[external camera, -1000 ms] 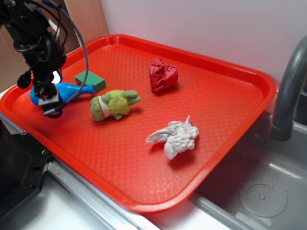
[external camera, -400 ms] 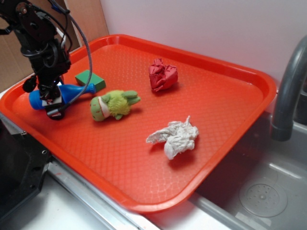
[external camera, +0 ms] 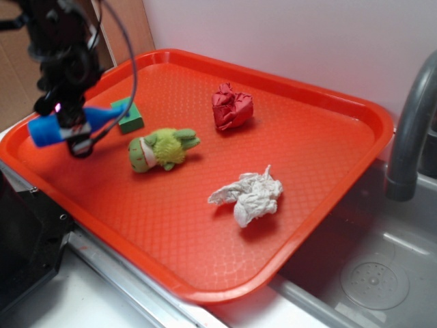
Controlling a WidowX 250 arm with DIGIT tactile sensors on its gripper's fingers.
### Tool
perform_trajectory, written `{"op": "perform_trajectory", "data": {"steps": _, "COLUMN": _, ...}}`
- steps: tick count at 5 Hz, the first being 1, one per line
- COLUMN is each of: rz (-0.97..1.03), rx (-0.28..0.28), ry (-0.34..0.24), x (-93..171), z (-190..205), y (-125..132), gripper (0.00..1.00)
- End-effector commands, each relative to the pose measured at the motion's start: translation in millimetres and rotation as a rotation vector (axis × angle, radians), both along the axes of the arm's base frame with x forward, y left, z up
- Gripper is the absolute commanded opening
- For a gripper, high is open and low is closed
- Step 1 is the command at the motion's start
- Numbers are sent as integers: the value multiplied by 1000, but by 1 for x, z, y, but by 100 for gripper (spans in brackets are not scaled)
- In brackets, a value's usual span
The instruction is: Grab the blue bottle.
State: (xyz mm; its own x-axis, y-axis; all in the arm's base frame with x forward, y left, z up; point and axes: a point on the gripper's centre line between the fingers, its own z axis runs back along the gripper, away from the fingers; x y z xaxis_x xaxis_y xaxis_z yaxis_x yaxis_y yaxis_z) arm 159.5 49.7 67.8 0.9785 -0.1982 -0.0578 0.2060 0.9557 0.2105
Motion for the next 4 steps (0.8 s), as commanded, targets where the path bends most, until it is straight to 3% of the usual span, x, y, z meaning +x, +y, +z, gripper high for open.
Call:
{"op": "perform_trajectory", "data": {"steps": 1, "rz": 240, "rx": -177, "ry": -98, "x": 38, "z": 82, "y": -43, "gripper": 0}}
{"op": "perform_trajectory", "data": {"steps": 2, "rz": 234, "rx": -256, "ry": -112, "x": 43, "z": 109, "y": -47, "gripper": 0}}
{"op": "perform_trajectory", "data": {"steps": 3, "rz": 244, "rx": -241, "ry": -153, "x": 44, "z": 121, "y": -50, "gripper": 0}}
{"op": "perform_trajectory", "data": {"steps": 4, "rz": 236, "rx": -240, "ry": -129, "x": 48, "z": 118, "y": -43, "gripper": 0}}
